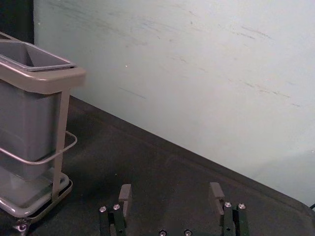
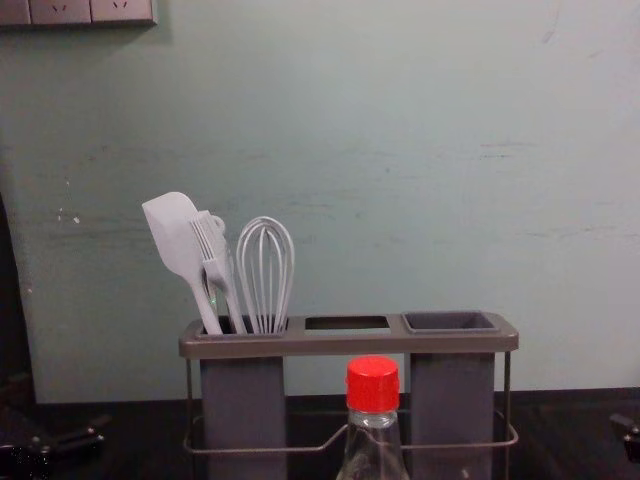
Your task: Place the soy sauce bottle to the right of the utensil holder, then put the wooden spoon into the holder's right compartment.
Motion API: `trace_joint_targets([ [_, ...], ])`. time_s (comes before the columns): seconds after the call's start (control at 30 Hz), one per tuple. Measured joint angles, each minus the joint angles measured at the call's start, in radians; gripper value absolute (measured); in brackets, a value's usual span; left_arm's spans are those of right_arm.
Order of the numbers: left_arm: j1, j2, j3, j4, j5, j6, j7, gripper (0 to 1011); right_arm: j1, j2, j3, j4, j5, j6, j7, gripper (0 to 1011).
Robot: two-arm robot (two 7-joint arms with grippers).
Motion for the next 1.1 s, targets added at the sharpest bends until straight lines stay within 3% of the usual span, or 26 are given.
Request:
trace_joint_targets([
  [1.1, 0.0, 0.0, 0.0, 0.0, 0.0, 0.0, 0.0, 1005, 0.0, 0.0, 0.0, 0.0, 0.0, 0.0, 0.0, 1002],
])
